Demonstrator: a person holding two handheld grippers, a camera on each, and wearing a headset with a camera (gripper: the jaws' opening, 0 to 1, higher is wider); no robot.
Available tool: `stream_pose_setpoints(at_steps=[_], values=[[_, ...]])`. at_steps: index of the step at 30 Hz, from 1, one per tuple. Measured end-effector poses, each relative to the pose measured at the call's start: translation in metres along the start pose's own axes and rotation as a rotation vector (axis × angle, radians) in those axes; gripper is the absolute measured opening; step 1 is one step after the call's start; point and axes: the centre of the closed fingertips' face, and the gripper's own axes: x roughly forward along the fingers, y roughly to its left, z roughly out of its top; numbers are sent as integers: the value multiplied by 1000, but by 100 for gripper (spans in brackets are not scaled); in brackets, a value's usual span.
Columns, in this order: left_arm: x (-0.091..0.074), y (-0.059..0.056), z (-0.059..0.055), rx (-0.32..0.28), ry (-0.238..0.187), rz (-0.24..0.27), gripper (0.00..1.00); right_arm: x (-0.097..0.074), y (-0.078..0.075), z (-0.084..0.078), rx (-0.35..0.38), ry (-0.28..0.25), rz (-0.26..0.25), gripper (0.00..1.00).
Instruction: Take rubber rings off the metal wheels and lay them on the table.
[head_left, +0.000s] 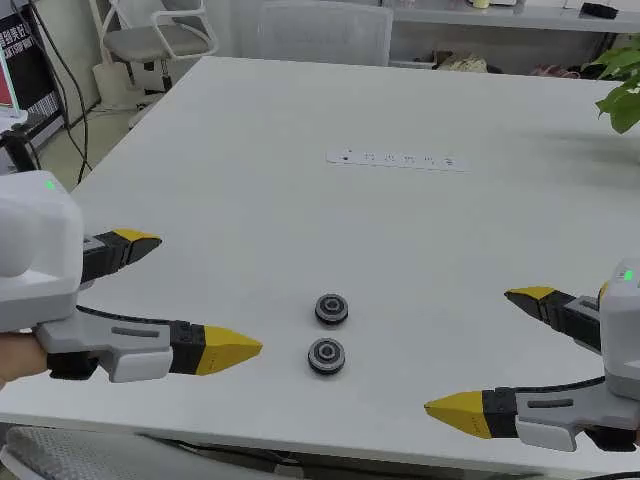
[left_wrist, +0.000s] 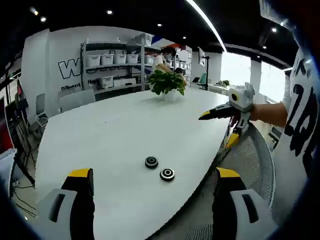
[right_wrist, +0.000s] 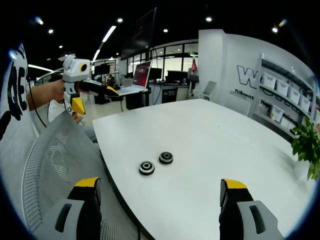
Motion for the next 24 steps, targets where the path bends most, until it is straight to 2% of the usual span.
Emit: stream_pose_setpoints(at_steps=[6, 9, 16, 24], values=[[-5, 2, -1, -4, -5, 22, 99, 5, 2, 4, -18, -4, 14, 99], [-9, 5, -2, 5, 0, 5, 99, 7, 3, 10, -8, -15, -2, 99], [-17, 25, 1, 15, -10, -15, 99, 12, 8, 16, 14, -18, -45, 99], [-14, 30, -5, 24, -4, -73, 99, 15, 12, 18, 33, -4, -94, 99]])
